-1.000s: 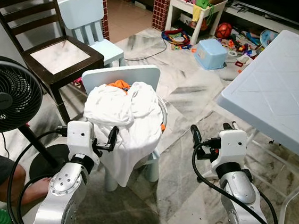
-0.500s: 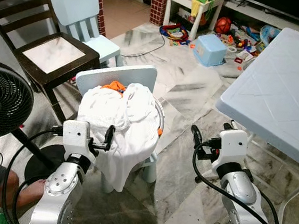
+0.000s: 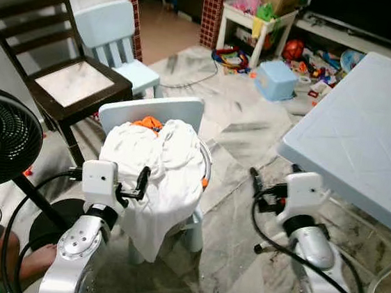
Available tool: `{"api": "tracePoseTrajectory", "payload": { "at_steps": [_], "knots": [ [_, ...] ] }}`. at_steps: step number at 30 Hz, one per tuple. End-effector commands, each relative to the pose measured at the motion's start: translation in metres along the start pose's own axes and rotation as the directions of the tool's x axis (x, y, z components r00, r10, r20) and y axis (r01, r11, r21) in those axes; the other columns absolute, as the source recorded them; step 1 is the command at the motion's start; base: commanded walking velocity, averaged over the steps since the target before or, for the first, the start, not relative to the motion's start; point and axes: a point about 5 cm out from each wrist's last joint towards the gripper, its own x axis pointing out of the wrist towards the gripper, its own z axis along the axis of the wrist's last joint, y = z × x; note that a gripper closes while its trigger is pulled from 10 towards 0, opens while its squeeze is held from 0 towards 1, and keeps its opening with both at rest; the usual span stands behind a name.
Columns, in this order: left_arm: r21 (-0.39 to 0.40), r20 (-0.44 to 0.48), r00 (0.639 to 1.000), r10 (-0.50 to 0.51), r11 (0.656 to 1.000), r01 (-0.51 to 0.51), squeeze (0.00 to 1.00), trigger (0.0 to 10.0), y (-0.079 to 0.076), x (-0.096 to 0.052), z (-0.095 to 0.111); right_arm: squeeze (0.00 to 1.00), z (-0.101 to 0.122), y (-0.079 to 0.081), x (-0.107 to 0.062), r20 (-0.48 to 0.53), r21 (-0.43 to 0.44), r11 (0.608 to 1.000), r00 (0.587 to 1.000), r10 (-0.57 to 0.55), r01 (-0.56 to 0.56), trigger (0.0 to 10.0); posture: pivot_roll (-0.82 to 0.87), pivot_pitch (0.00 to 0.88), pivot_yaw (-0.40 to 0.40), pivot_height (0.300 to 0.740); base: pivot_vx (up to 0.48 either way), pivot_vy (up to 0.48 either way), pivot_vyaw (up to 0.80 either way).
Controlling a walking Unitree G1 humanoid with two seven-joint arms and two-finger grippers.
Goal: Hang hanger
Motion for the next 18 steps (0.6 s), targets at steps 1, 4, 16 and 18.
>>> {"api": "tracePoseTrajectory", "payload": {
  "at_steps": [1,4,16,18],
  "knots": [
    [0.011,-0.008,1.000,0.008,1.000,-0.008,0.00,10.0,0.0010,-0.0007,0.0003,0.00,0.0005,-0.0040,-0.0012,0.000,-0.008,1.000,1.000,-0.011,0.011,10.0,0.01,0.102,-0.012,0.740,0.000,0.000,0.00],
    [0.004,-0.007,1.000,0.012,1.000,-0.012,0.00,10.0,0.0014,-0.0011,-0.0001,0.00,0.0003,-0.0043,-0.0012,-0.001,-0.010,1.000,1.000,-0.009,0.009,10.0,0.01,0.101,-0.016,0.740,0.000,0.000,0.00],
    [0.009,-0.015,1.000,-0.004,1.000,0.004,0.00,10.0,-0.0008,-0.0010,-0.0014,0.00,0.0011,-0.0036,0.0002,0.001,-0.019,1.000,1.000,-0.002,0.002,10.0,0.01,0.100,-0.020,0.740,0.191,0.000,0.00],
    [0.012,-0.019,1.000,-0.002,1.000,0.002,0.00,10.0,-0.0008,-0.0007,-0.0019,0.00,0.0010,-0.0036,0.0003,0.000,-0.020,1.000,1.000,-0.002,0.002,10.0,0.01,0.100,-0.021,0.740,0.120,0.000,0.00]
  ]
}}
